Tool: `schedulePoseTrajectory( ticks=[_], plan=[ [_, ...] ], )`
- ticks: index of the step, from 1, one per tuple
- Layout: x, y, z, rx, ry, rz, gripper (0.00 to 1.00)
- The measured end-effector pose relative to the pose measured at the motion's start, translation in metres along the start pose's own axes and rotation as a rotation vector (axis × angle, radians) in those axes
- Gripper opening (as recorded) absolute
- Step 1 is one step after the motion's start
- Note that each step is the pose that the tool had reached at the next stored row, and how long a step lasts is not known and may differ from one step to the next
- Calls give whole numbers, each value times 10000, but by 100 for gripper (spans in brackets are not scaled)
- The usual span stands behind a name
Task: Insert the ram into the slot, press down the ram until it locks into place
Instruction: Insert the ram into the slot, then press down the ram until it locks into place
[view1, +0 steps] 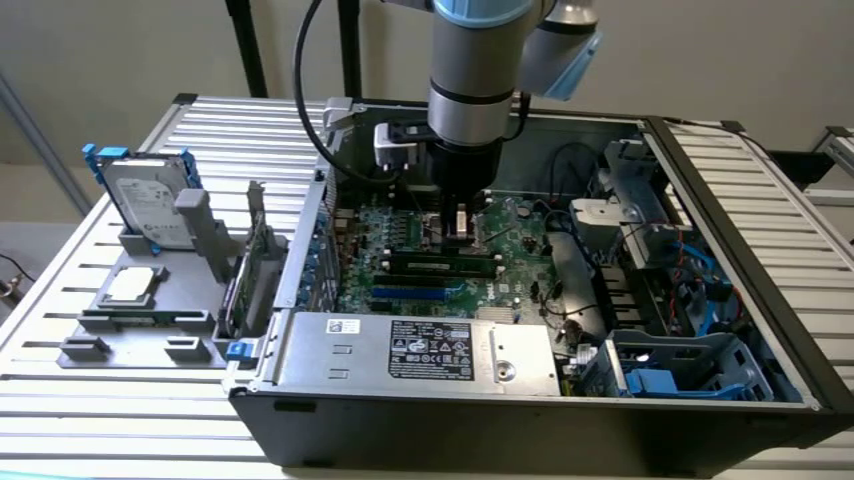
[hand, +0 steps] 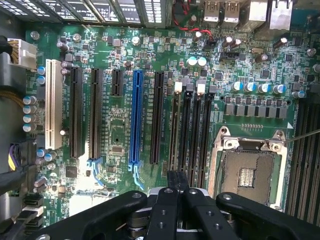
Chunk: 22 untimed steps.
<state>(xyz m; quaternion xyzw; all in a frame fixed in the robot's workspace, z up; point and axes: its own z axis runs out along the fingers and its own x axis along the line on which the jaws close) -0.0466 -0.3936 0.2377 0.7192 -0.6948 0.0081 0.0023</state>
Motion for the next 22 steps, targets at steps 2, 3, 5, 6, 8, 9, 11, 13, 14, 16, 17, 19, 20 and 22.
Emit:
schedulePoseTrajectory(
  ticks=[2, 3, 5, 6, 8, 9, 11, 13, 14, 16, 17, 19, 20, 22],
  plan=[
    [0, 0, 1, 0, -1, 0, 10],
    [0, 0, 1, 0, -1, 0, 10],
    [0, 0, 1, 1, -1, 0, 10],
    [-1, 0, 1, 1, -1, 0, 10],
    [-2, 0, 4, -1, 0, 1, 10],
    [-3, 0, 6, 0, -1, 2, 10],
    [-4, 0, 16, 1, -2, 6, 10],
    [-4, 0, 26, 1, -2, 10, 10],
    [-4, 1, 31, 0, -1, 10, 10],
    [-4, 1, 43, 0, -1, 12, 10],
    [-4, 1, 49, -1, -1, 12, 10],
    [-4, 1, 62, 0, -1, 13, 10],
    [-4, 1, 69, -1, 3, 13, 10],
    [-3, 1, 85, -5, 10, 13, 10]
  ],
)
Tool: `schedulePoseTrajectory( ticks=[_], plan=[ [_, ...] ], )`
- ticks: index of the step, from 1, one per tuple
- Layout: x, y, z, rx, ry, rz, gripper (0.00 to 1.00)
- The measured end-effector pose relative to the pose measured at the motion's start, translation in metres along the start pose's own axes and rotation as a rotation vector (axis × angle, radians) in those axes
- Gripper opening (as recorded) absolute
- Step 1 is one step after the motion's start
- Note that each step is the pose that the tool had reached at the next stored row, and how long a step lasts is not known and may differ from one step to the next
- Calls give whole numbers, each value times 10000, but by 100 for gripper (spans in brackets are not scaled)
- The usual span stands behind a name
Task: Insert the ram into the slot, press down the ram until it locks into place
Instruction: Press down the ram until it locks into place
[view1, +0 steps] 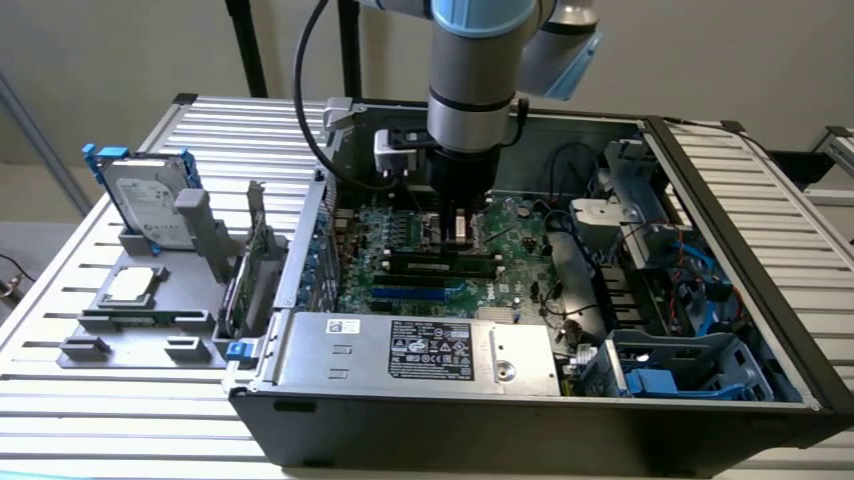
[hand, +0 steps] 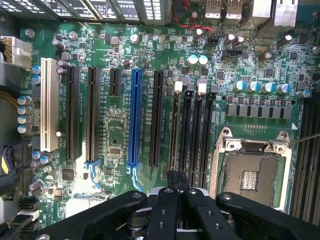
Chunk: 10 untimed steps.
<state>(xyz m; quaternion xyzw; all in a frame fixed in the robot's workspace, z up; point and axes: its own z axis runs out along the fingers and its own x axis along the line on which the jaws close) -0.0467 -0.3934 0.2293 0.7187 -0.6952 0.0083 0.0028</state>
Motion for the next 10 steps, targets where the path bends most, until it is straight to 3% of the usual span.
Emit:
schedulePoseTrajectory(
  ticks=[6, 7, 10],
  plan=[
    [-2, 0, 25, 4, -12, 2, 10],
    [-4, -1, 7, 7, -34, 4, 10],
    [0, -1, -93, -26, -17, 1, 10]
  ],
)
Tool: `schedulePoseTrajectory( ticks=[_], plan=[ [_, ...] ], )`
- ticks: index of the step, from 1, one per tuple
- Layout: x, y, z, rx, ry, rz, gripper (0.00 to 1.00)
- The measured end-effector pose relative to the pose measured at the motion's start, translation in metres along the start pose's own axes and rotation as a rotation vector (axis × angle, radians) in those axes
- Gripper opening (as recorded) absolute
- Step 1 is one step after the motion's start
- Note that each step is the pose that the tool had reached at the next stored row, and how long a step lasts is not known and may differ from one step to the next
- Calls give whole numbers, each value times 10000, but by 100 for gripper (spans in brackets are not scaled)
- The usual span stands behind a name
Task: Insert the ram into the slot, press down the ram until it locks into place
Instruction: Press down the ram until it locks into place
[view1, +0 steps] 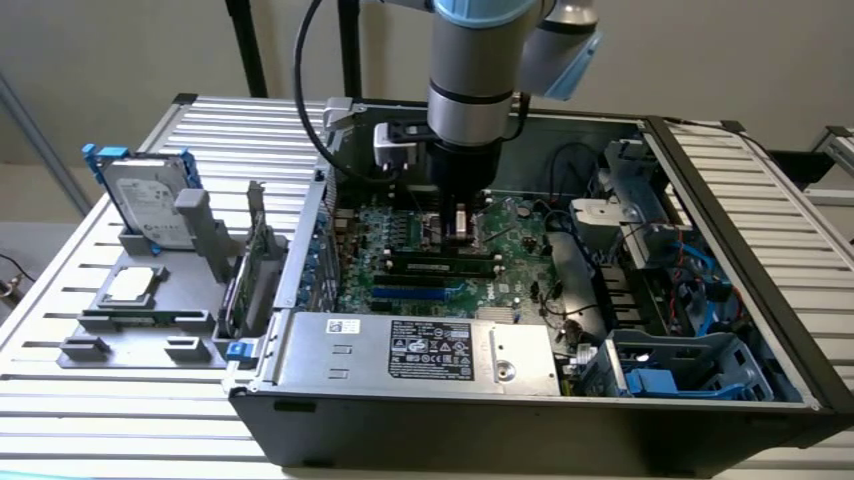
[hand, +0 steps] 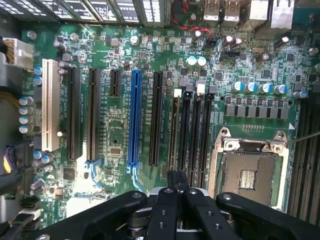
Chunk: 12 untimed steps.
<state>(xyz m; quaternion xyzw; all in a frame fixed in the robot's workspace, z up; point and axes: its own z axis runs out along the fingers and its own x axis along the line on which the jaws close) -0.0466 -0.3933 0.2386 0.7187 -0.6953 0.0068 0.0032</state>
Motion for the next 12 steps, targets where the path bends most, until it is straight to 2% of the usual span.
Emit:
schedulePoseTrajectory(
  ticks=[5, 12],
  plan=[
    [3, -1, -169, -19, 0, 0, 10],
    [2, -1, -174, -19, -2, 0, 10]
  ],
)
